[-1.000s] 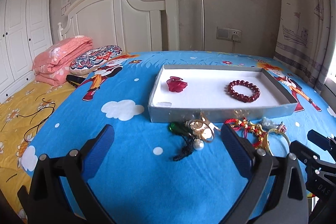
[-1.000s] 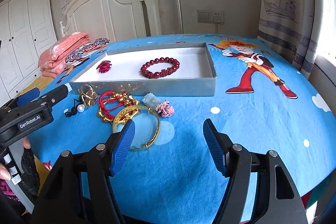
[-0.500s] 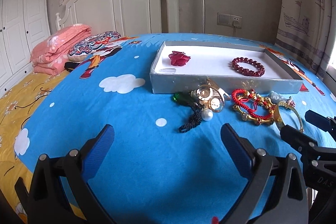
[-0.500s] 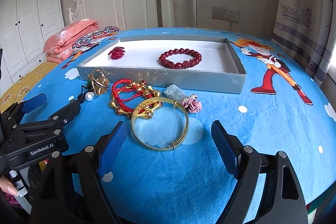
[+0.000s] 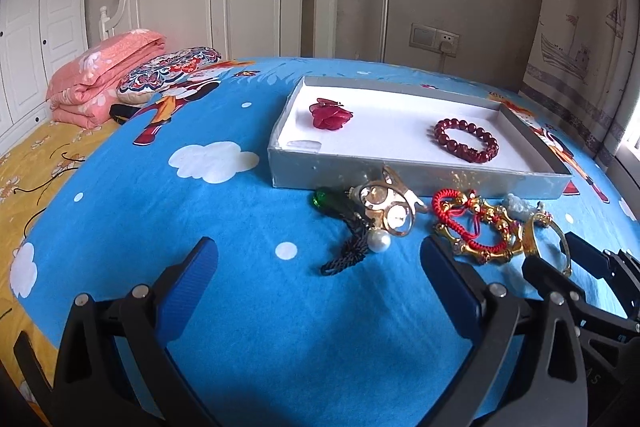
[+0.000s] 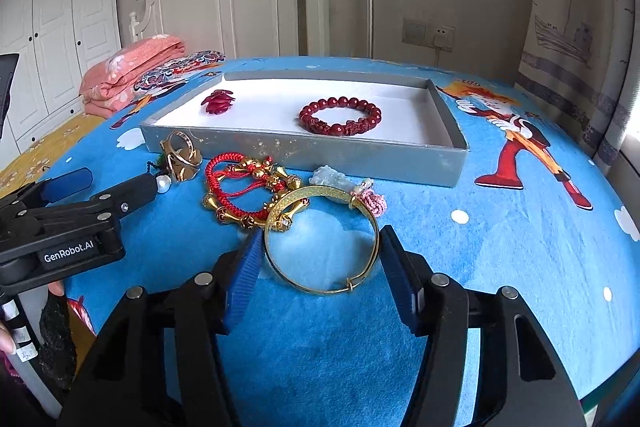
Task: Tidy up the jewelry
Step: 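Close the right tool on the gold bangle while the left tool grasps the gold ring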
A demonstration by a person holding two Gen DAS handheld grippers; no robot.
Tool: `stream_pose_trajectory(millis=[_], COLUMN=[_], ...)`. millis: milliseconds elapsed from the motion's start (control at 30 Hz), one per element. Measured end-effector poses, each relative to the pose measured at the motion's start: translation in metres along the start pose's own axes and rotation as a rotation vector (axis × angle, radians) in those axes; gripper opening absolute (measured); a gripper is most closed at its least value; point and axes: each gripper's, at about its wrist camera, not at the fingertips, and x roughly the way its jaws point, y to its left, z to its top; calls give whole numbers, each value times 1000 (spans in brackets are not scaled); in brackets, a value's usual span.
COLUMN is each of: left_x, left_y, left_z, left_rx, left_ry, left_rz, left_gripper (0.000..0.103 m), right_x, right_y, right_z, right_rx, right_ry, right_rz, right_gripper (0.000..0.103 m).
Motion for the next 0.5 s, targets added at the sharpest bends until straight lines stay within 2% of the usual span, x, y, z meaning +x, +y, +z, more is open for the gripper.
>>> stream_pose_trajectory(millis=[100, 267, 500], left_x=[0, 6, 19], left_y=[-7, -23, -33], left_z=[9, 28, 31], left_rx=[-6, 14, 39], left_ry=[3, -12, 32], left_rz=[-22, 2, 0], left_gripper=[98, 98, 73], right_x=[-4, -10, -11], right_y=[-5, -8, -13], right_z=[-1, -3, -5], right_rx=[15, 23, 40], right_ry=[-11, -21, -21], right_rz=[-1, 7, 20], right_gripper=[56, 56, 56])
